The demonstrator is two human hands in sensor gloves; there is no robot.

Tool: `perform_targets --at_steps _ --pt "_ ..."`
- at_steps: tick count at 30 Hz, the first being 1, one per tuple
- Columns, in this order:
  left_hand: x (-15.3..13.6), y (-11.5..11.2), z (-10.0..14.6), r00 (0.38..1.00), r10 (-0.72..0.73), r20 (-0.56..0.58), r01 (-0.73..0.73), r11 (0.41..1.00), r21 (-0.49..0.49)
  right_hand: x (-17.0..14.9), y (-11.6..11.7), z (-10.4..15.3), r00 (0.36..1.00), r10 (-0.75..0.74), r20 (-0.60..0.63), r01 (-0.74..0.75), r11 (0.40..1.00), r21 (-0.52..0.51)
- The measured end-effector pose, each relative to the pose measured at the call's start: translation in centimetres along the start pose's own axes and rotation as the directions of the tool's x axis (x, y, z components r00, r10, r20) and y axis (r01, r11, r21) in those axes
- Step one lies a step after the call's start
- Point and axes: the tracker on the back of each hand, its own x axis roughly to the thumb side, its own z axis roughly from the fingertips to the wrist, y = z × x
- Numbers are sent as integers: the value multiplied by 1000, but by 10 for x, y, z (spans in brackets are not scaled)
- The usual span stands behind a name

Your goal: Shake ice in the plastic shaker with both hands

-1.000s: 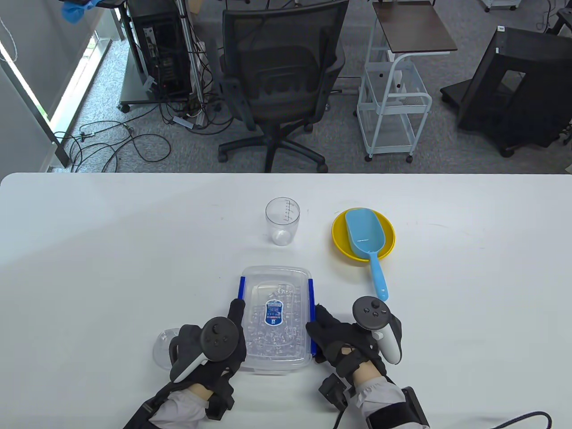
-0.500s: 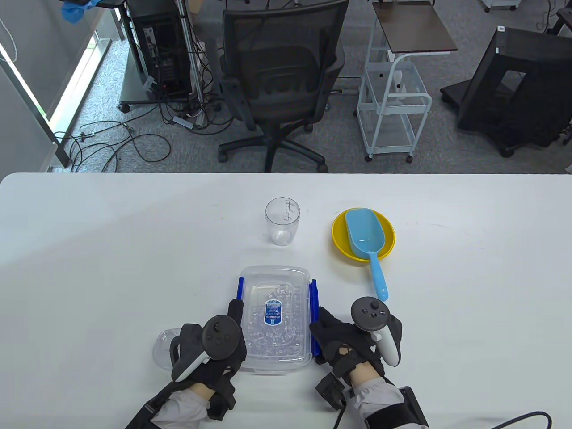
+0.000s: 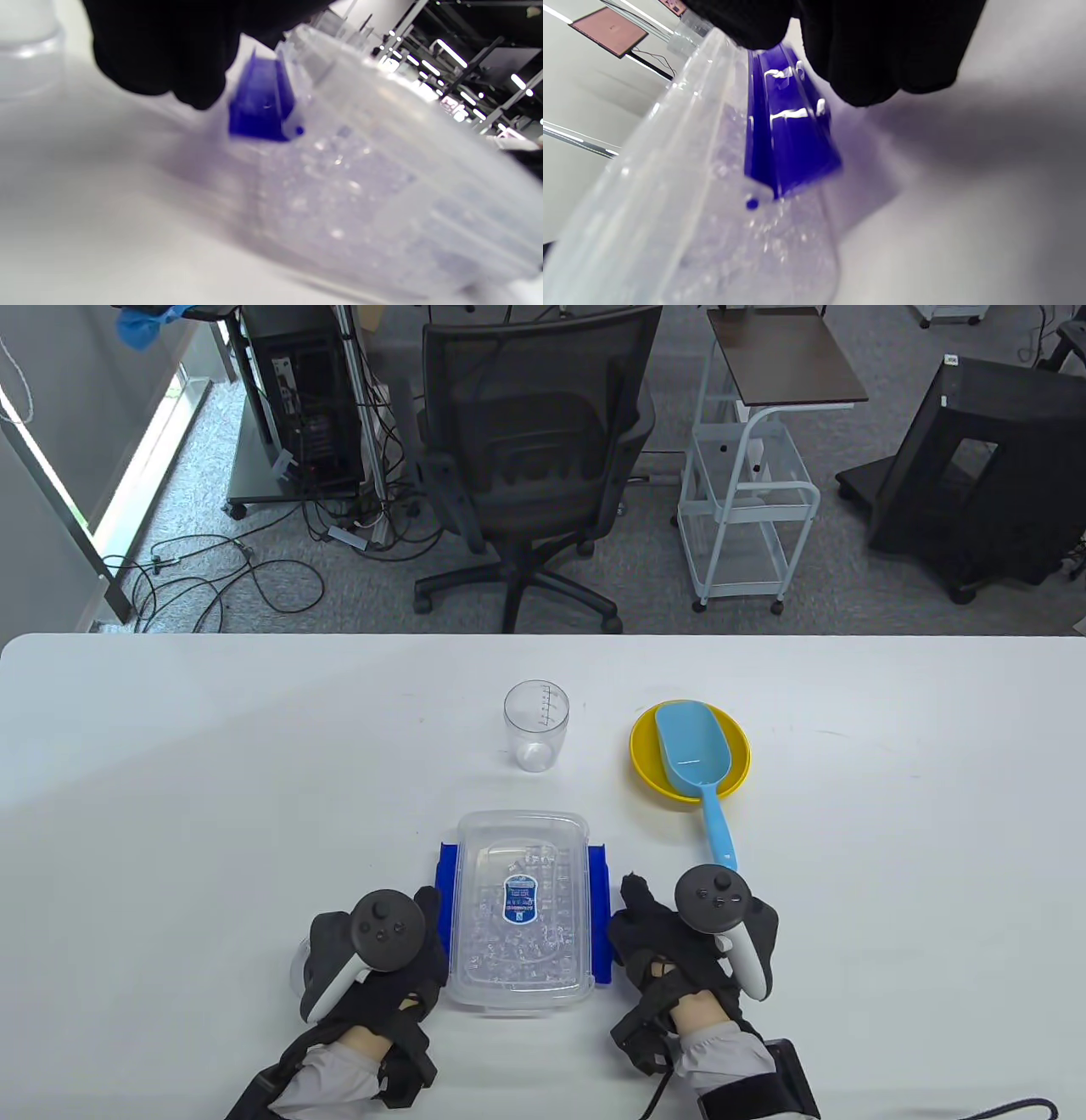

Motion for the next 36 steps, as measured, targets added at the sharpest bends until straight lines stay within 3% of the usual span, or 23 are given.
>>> perform_targets --at_steps 6,12,18,23,29,33,36 --pt "-3 13 10 995 87 49 -89 996 33 4 -9 5 996 -70 55 71 997 -17" --pt "-5 5 8 976 202 77 -198 978 -61 7 3 4 997 -10 81 5 998 57" --pt "1 -7 5 977 178 115 -164 979 -120 9 17 2 995 62 83 -73 988 136" --pt "9 -5 10 985 76 157 -68 996 -55 12 17 4 992 60 111 -74 990 124" --pt "14 2 17 979 74 192 -77 997 9 20 7 11 985 5 171 -20 996 84" --pt "21 8 26 967 42 252 -70 992 102 28 -7 18 952 -144 269 131 989 64" --pt "25 7 27 940 65 336 -101 991 89 33 -15 23 861 -441 252 403 895 190"
